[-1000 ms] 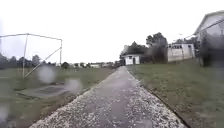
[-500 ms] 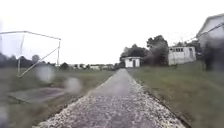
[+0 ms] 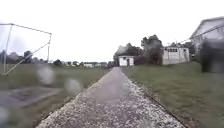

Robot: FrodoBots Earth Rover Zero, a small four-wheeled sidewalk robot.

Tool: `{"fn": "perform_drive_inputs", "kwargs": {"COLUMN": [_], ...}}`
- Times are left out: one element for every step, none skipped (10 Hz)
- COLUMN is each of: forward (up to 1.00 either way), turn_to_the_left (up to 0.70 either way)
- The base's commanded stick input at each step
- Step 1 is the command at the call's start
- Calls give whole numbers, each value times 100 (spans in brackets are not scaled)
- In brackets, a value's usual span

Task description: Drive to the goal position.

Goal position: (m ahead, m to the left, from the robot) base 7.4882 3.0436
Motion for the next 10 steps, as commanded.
{"fn": "perform_drive_inputs", "kwargs": {"forward": [70,70,70,70,70,70,70,70,70,70], "turn_to_the_left": [0,0,0,0,0,0,1,19,27,27]}}
